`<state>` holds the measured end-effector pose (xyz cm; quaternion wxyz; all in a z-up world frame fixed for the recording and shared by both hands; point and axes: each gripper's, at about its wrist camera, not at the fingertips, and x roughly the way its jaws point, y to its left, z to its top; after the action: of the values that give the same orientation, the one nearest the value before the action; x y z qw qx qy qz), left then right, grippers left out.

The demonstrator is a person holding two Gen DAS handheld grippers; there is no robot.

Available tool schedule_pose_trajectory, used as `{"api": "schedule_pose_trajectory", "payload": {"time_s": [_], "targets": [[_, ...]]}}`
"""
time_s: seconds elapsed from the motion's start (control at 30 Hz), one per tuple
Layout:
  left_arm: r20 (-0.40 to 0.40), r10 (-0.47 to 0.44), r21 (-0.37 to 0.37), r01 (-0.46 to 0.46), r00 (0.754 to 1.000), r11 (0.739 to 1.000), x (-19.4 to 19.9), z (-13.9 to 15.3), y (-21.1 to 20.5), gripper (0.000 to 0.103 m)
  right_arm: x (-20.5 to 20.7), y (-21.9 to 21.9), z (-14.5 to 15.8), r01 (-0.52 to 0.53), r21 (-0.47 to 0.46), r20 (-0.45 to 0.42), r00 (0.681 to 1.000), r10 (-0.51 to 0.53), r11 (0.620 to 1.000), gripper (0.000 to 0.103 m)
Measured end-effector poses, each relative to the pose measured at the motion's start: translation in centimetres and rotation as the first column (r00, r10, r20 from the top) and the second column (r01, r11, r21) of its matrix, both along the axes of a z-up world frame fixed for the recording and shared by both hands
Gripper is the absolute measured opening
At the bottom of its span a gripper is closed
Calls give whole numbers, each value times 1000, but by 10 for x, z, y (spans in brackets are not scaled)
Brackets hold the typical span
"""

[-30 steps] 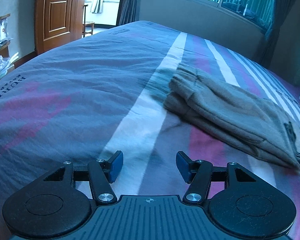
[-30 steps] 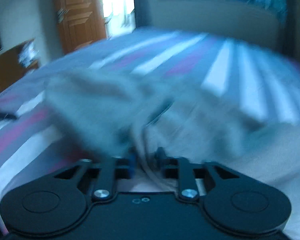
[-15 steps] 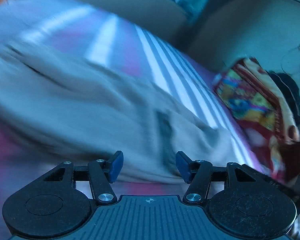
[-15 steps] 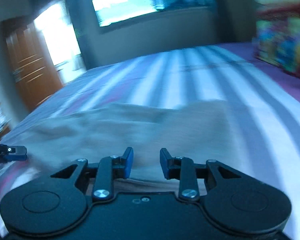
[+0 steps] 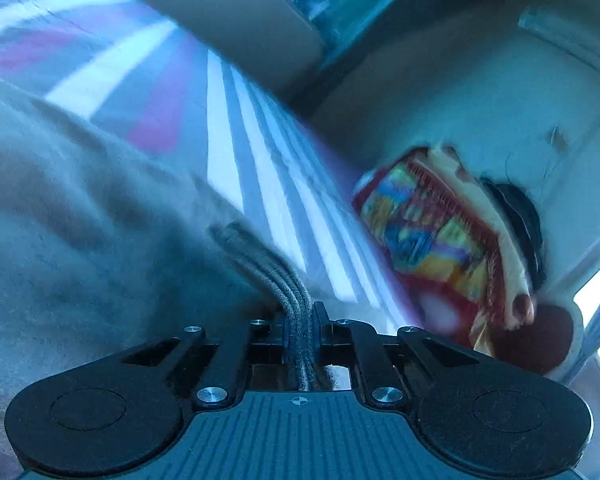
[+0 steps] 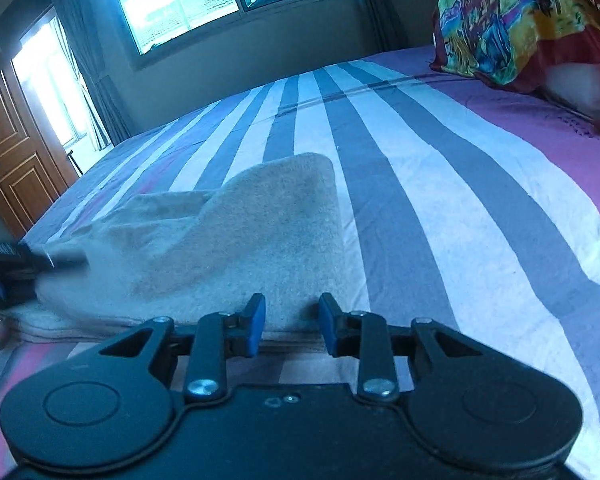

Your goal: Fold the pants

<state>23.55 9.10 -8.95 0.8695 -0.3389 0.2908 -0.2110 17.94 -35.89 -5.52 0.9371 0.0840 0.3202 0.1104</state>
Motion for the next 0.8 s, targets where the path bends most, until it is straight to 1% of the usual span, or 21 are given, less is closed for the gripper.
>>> {"api": "schedule_pose_trajectory", "payload": {"time_s": [0.03,0.07,0.1,0.17,0.2,0.23,0.27,0.3,0.33,0.37,0.4,0.47,0.53,0.57,0.7,0.8], "targets": [[-53,2,69,2,999,998,3,-7,-3,11,0,0,0,-3,5,2,1000,3,1000,29],[-120,-2,145,20,993,989,7,-19,-7,11,-1,0,-1,-9,5,5,1000,9,1000,29],[-143,-18,171,43,990,984,7,-30,-8,12,0,0,-2,-14,-3,4,1000,14,1000,29],[-136,-14,129,32,991,991,5,-31,-4,13,3,4,-4,-30,-23,-5,1000,30,999,29],[-134,-6,119,22,991,993,6,-29,-4,16,5,5,-3,-32,-36,-7,999,32,999,29],[-124,1,129,16,992,992,7,-26,-5,21,5,5,0,-28,-42,0,1000,28,999,27],[-111,5,141,11,994,990,10,-25,-8,32,4,4,3,-19,-37,16,1000,20,999,27],[-102,-2,141,16,995,990,14,-26,-10,42,6,3,3,-14,-43,15,1000,15,999,26],[-101,-7,139,22,995,990,22,-26,-12,43,12,4,-1,-12,-65,-14,1000,11,998,25],[-107,-3,146,19,994,989,31,-26,-14,43,17,3,-7,-16,-78,-41,999,13,997,25],[-113,1,161,17,994,987,37,-25,-15,42,21,3,-8,-19,-83,-51,999,15,996,25],[-121,4,201,21,993,979,49,-22,-16,41,26,4,-3,-20,-90,-48,999,16,996,25],[-120,5,253,26,993,967,58,-16,-13,33,35,6,1,-18,-107,-38,999,14,994,25],[-125,2,272,32,992,962,62,-14,-11,26,42,6,2,-17,-115,-45,999,12,993,25],[-149,-4,265,44,989,963,79,-14,-7,23,87,12,6,-26,-160,-96,995,11,987,26],[-146,-8,240,43,989,970,83,-12,-3,23,119,14,13,-7,-162,-80,997,-6,987,26]]}}
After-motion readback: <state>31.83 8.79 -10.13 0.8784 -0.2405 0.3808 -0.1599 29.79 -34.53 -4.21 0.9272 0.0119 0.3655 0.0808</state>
